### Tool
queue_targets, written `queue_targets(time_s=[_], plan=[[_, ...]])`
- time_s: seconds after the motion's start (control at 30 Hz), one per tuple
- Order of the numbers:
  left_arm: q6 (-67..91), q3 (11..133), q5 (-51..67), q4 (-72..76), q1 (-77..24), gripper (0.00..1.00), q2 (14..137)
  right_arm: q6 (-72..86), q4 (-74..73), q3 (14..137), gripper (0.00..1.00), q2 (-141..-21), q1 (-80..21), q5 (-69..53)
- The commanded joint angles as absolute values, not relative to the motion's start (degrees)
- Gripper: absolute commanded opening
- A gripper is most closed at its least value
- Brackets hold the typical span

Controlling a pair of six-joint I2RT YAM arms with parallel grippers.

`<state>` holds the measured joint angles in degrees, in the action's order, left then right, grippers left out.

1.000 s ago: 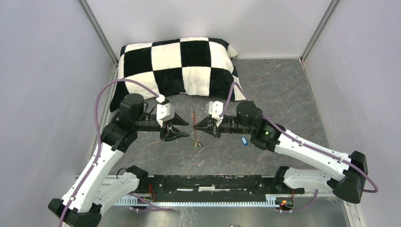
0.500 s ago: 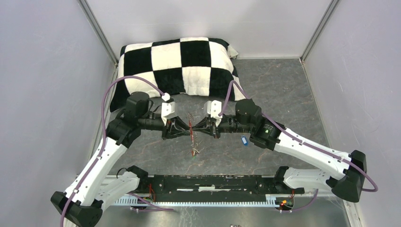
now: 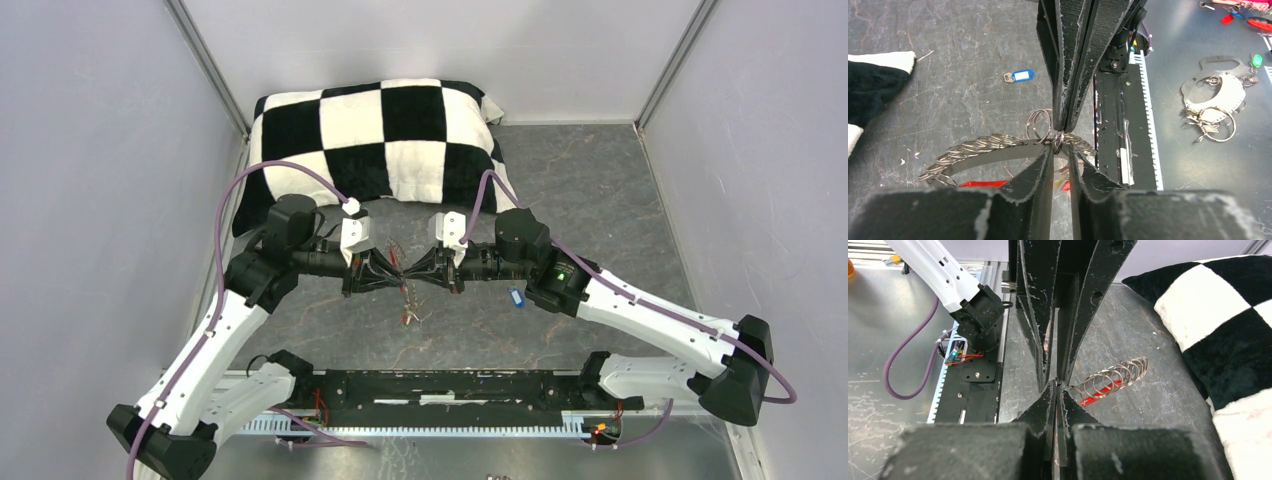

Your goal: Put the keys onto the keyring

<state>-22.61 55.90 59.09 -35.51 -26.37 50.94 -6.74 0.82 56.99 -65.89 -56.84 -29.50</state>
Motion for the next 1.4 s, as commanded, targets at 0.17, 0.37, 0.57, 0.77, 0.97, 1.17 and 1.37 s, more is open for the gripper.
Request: queue_targets(time_s=[0.17,0.37,0.57,0.77,0.97,1.17,1.37], plan=[[-23.8,57.9,61.3,-35.5,-27.1,0.19,51.0,-5.3,6.0,59.5,0.01,-66.2,-56.7,-30.8],[-24.0,58.2,61.9,-35.4,-27.1,0.02,50.8,-4.6,6.7,59.2,0.01,-66.4,-56.7,-30.9],[-24.2,57.9,62.7,-35.3,-27.2,0.02,48.9,-3.5,4.8,59.4,0.38,-63.5,-55.3,-22.4],[-24.0,57.7,63.8,-35.4,-27.2,0.02,48.4,-2.2,3.8,57.4,0.58,-60.1,-53.0,-20.6],[-23.9,58.2,64.3,-35.4,-27.2,0.02,48.5,-0.8,4.5,55.5,0.58,-59.4,-52.8,-24.6],[-23.2,58.8,64.5,-35.4,-27.2,0.02,48.6,-0.1,5.4,54.9,0.57,-61.0,-52.8,-29.7],[-25.1,58.9,66.0,-35.3,-27.2,0.02,48.0,4.1,9.1,53.6,0.56,-62.4,-52.7,-31.0]])
